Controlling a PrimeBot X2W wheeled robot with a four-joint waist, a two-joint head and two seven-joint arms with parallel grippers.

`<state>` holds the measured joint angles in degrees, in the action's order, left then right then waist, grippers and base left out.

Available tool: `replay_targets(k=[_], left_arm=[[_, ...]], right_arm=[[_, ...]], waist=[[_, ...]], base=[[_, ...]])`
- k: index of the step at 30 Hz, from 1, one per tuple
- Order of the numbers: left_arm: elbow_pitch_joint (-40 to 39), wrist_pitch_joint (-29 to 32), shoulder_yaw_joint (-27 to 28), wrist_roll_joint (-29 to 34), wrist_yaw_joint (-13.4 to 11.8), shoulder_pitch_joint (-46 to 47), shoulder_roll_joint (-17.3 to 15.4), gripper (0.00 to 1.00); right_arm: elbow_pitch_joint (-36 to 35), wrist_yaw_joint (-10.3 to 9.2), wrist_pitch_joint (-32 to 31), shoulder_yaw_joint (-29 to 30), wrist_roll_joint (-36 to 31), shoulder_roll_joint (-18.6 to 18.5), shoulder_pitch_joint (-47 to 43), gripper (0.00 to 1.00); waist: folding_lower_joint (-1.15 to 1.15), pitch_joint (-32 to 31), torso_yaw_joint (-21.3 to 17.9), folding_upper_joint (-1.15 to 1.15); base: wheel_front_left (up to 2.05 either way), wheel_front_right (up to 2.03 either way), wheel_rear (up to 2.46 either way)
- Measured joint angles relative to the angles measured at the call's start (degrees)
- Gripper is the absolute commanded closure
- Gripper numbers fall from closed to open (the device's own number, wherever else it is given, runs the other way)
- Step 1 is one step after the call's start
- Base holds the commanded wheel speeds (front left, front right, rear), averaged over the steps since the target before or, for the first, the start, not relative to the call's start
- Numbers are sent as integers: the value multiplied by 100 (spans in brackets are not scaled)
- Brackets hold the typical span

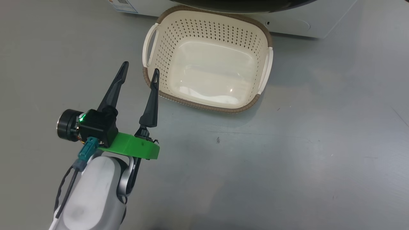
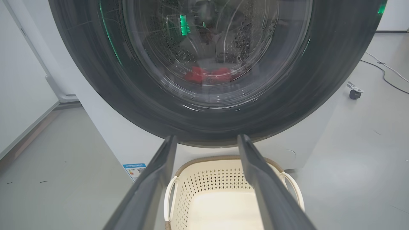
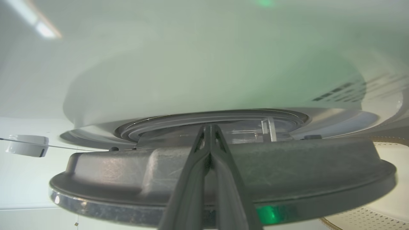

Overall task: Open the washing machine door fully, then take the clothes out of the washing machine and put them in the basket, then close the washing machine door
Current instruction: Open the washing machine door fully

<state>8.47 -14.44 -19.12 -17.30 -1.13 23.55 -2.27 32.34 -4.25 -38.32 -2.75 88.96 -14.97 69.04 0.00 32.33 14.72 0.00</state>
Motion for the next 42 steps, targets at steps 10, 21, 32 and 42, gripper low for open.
replay_targets(k=[10, 21, 32, 42], left_arm=[[57, 0, 24, 85, 20, 0, 12, 0], [144, 0, 55, 86, 20, -9, 15, 0], [226, 0, 64, 125, 26, -70, 18, 0], [332, 0, 105, 125, 26, -235, 18, 0]], right_arm=[[176, 83, -392, -126, 182, 67, -38, 100], [237, 369, -804, -311, 280, 196, -367, 100], [320, 595, -1082, -419, 391, 399, -778, 100], [378, 775, -1379, -606, 524, 611, -1234, 100]], waist=[[0, -154, -89, 0], [0, -358, -206, 0], [0, -587, -281, 0], [0, -864, -285, 0]], base=[[0, 0, 0], [0, 0, 0], [0, 0, 0], [0, 0, 0]])
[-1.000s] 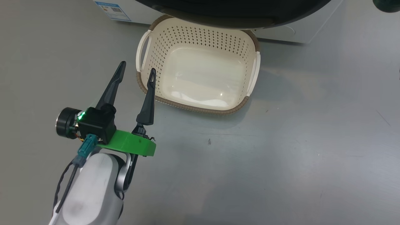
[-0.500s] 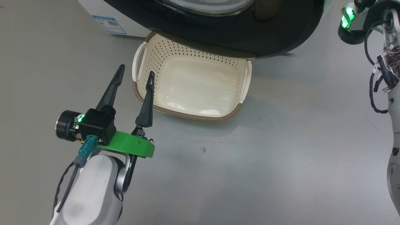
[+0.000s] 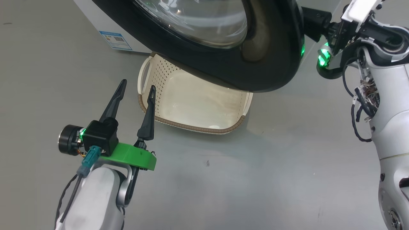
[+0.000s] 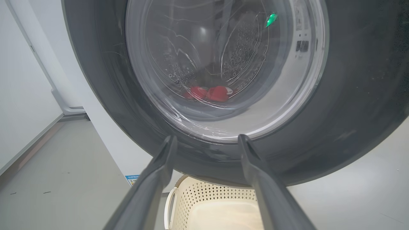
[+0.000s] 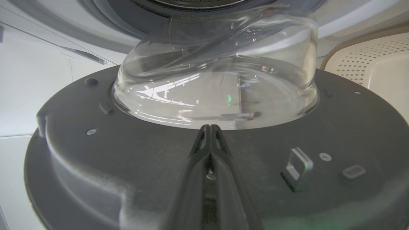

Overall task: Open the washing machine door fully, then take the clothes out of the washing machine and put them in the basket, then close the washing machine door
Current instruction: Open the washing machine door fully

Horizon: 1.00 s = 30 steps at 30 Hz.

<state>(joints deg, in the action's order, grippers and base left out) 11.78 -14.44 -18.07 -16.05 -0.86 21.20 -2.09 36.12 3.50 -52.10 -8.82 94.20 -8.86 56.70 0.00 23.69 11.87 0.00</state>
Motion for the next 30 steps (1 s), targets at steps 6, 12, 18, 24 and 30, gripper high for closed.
replay_targets(k=[6, 12, 18, 24, 30], left_arm=[[74, 0, 55, 1, -2, -177, 0, 0], [119, 0, 104, 44, -11, -309, 1, 0], [179, 0, 130, 44, -37, -486, 0, 0], [207, 0, 129, 44, -38, -569, 0, 0], [218, 0, 126, 49, -40, -670, 0, 0]], right_arm=[[12, 113, -185, -125, 64, 156, -318, 100], [7, 191, -383, -310, 125, 291, -601, 100], [-29, 219, -531, -482, 242, 404, -897, 100], [-154, 249, -645, -687, 345, 466, -1195, 100], [-324, 292, -766, -896, 447, 487, -1422, 100]], waist=[[0, -223, 9, 0], [0, -428, 12, 0], [0, -638, 22, 0], [0, -821, 49, 0], [0, -956, 99, 0]], base=[[0, 0, 0], [0, 0, 0], [0, 0, 0], [0, 0, 0], [0, 0, 0]])
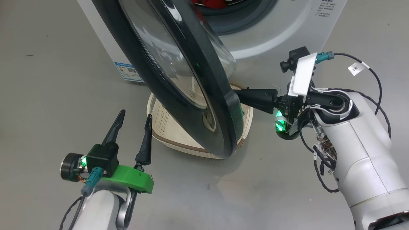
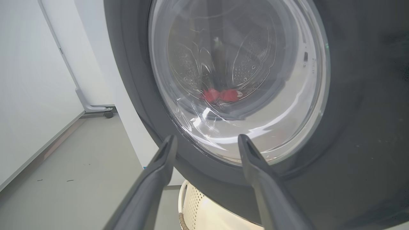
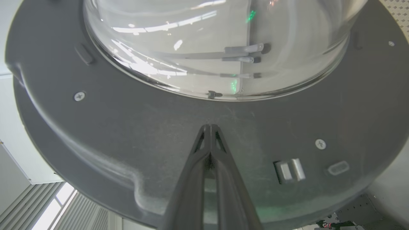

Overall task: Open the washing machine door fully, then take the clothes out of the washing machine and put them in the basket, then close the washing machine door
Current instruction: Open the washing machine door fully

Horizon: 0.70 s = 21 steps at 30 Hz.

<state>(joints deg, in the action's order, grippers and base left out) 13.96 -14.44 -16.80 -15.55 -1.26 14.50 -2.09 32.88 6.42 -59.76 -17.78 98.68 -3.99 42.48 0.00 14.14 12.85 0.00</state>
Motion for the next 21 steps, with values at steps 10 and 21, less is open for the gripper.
replay_targets(k=[10, 21], left_arm=[[38, 0, -23, 4, -1, -150, -1, 0], [54, 0, -76, 46, -1, -240, -2, 0]], right_arm=[[-265, 7, -3, -279, 199, 7, -430, 100], [-679, 23, 67, -856, 719, 4, -792, 100]], waist=[[0, -205, 133, 0], [0, -363, 361, 0]], base=[[0, 0, 0], [0, 0, 0]])
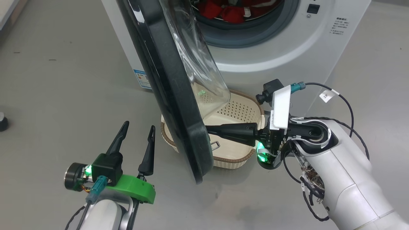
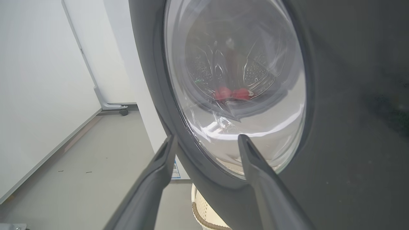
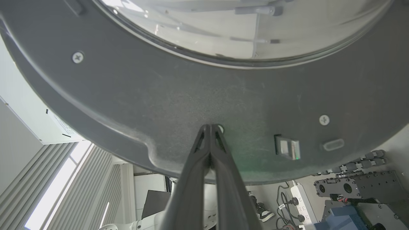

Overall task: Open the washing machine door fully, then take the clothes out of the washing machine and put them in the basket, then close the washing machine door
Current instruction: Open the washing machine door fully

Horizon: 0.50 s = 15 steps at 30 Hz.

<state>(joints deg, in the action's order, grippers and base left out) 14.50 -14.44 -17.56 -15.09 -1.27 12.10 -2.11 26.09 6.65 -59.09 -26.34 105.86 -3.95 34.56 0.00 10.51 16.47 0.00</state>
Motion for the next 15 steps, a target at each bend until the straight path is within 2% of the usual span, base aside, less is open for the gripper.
replay_targets(k=[15], left_arm=[[-54, 0, 75, 0, -53, -149, -2, 0]], right_arm=[[-267, 1, 376, -456, 138, 3, -118, 100]], waist=[[0, -74, 156, 0]], base=[[0, 0, 0]])
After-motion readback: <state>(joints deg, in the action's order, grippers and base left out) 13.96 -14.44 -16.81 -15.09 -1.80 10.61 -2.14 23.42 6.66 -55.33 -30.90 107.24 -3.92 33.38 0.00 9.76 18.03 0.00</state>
